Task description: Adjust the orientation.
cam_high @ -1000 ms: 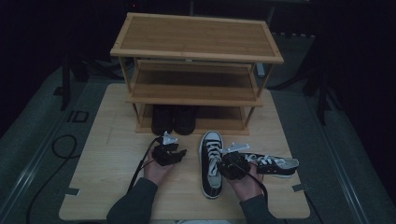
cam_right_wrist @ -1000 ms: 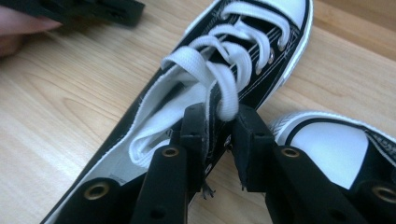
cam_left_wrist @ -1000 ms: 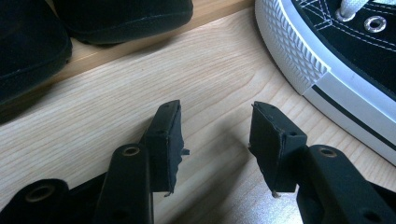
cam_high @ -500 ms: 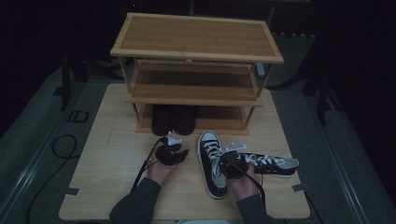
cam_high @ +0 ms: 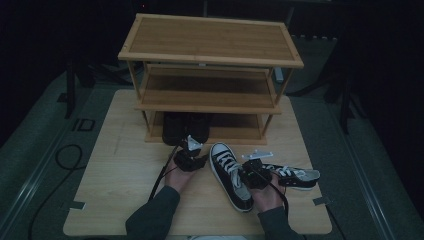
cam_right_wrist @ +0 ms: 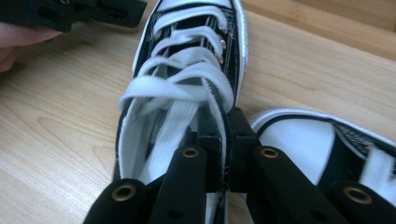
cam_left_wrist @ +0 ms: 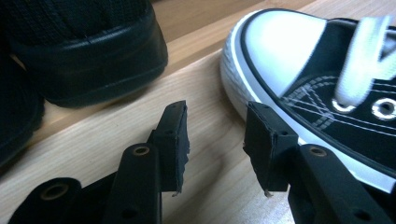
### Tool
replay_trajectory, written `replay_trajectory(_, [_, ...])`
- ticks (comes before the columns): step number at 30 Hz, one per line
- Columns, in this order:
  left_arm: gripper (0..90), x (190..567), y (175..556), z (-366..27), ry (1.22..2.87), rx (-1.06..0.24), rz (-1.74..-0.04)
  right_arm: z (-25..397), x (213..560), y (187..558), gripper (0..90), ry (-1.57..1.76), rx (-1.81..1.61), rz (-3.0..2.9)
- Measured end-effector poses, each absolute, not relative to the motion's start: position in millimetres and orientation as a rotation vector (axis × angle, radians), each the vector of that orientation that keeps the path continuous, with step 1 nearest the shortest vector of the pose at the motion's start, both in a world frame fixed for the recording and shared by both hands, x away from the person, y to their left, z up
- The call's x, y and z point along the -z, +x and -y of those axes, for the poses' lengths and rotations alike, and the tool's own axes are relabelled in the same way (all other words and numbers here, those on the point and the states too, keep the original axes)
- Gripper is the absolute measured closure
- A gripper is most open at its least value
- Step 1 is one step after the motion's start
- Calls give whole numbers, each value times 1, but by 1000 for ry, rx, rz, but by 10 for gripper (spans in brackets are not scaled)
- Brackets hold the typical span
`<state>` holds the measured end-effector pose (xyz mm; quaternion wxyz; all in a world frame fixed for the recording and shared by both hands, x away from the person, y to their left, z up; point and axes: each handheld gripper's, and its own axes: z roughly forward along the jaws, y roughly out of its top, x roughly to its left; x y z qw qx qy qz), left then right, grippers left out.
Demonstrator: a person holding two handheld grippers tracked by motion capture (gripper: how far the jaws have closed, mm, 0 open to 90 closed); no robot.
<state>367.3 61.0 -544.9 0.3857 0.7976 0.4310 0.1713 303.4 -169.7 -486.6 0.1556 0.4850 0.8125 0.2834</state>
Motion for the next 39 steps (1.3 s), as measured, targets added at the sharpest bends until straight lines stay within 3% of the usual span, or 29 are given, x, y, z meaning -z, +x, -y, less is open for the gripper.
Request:
replay_trajectory(30, [587,533,382,-33,2045,-471,-1028,216,428,312,874,1390,-901,-2200])
replay_trajectory(39, [713,532,397,-16,2016,-536,-1018,227,423,314,874,1402,-893,-2174])
